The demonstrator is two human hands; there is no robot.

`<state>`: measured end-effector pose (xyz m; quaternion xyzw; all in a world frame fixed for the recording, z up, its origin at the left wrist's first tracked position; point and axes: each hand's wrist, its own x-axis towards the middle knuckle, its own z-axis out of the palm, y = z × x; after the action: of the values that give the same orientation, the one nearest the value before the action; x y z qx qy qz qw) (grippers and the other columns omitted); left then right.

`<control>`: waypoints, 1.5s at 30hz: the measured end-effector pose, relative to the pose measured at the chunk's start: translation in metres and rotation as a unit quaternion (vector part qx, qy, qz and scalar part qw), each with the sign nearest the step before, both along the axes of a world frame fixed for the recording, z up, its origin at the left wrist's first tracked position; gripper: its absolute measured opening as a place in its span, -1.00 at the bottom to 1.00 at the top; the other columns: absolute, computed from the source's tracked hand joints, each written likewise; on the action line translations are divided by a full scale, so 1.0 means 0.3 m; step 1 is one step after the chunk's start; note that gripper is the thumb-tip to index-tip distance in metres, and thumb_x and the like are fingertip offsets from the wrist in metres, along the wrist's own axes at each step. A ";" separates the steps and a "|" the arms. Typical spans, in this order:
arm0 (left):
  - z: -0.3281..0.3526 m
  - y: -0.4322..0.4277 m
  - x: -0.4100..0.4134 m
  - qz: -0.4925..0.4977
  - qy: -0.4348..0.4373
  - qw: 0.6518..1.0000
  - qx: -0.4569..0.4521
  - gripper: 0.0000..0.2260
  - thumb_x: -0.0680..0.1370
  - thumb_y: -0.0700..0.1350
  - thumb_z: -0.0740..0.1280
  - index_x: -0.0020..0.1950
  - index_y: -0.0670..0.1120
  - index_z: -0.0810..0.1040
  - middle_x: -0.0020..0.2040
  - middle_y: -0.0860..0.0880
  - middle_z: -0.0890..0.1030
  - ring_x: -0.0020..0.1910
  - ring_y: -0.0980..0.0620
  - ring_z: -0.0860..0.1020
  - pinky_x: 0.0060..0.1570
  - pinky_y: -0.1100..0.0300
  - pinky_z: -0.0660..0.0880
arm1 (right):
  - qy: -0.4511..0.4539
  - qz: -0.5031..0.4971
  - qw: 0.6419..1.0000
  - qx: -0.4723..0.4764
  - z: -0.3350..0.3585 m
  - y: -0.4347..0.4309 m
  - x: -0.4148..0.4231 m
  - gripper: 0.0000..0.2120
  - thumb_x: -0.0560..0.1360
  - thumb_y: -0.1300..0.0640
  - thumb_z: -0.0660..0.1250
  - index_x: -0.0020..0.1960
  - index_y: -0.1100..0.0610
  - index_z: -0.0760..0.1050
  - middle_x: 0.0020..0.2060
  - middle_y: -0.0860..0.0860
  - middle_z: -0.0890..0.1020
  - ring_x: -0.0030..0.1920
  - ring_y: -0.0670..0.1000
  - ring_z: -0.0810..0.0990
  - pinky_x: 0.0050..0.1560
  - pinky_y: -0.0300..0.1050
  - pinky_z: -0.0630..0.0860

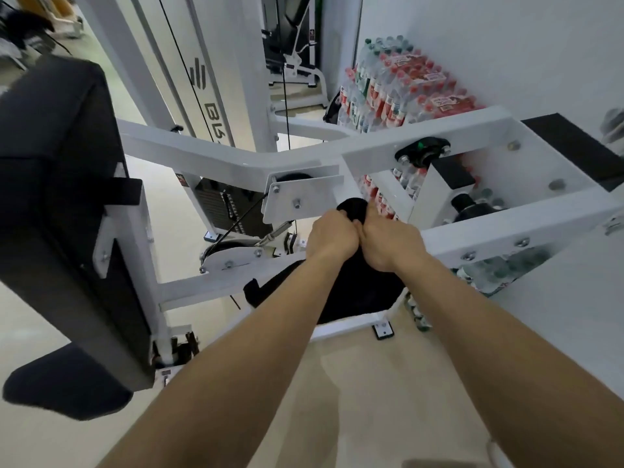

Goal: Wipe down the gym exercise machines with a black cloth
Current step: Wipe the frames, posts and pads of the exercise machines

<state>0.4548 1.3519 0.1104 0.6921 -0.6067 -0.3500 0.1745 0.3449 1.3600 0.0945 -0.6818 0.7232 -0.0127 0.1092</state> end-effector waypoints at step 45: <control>-0.058 0.198 -0.088 0.085 -0.192 0.949 -0.233 -0.81 0.64 0.03 0.20 0.11 0.03 0.57 -0.15 0.02 0.65 -0.14 -0.05 0.60 -0.28 0.13 0.33 | -0.106 0.153 0.974 -0.129 0.003 0.055 -0.218 -0.70 0.63 -0.11 0.10 -0.03 0.01 0.53 -0.26 -0.01 0.63 -0.24 0.10 0.58 -0.22 -0.01 0.53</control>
<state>0.4285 1.4113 0.0931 0.7352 -0.6324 -0.0431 0.2402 0.2797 1.3764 0.0953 -0.7877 0.5868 -0.1609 0.0972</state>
